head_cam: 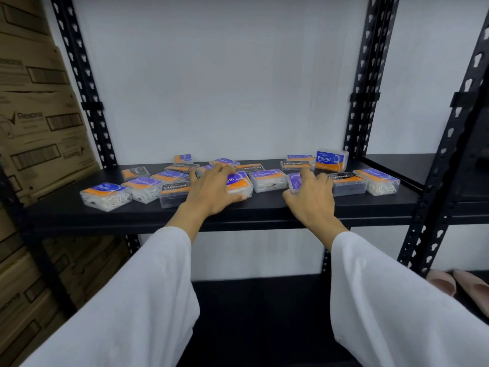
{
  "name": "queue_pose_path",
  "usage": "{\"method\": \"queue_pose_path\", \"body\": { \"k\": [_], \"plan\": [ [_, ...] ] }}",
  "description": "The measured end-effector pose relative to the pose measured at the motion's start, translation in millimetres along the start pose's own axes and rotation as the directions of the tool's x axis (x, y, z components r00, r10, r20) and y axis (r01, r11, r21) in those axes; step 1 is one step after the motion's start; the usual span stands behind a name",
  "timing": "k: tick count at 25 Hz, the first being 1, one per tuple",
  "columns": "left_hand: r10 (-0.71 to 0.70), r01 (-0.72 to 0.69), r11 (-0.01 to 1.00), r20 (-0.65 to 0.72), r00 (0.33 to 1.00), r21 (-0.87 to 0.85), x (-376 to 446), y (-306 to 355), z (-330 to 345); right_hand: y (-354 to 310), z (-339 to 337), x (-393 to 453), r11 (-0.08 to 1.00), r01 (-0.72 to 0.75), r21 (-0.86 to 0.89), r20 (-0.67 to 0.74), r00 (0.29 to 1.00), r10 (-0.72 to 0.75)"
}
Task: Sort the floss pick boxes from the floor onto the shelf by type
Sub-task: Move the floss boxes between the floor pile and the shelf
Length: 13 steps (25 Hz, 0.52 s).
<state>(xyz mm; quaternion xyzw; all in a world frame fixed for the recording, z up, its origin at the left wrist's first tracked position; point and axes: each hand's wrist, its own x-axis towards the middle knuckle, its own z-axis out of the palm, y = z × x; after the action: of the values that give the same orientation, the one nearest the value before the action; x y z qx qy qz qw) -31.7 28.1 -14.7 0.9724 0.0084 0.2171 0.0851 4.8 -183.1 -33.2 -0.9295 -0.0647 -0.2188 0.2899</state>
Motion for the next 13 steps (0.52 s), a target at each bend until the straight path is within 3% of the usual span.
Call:
{"method": "queue_pose_path", "body": {
  "k": [6, 13],
  "plan": [
    [0.039, -0.065, 0.985, -0.161, 0.986, -0.159, -50.0, 15.1, -15.5, -3.8, -28.2, -47.2, 0.976, 0.206, 0.067, -0.018, 0.979, -0.205],
    [-0.013, -0.006, 0.988, -0.120, 0.993, -0.157, -125.9, 22.4, 24.2, 22.9, -2.7, -122.1, 0.942, 0.319, 0.102, 0.103, 0.939, -0.329]
  ]
}}
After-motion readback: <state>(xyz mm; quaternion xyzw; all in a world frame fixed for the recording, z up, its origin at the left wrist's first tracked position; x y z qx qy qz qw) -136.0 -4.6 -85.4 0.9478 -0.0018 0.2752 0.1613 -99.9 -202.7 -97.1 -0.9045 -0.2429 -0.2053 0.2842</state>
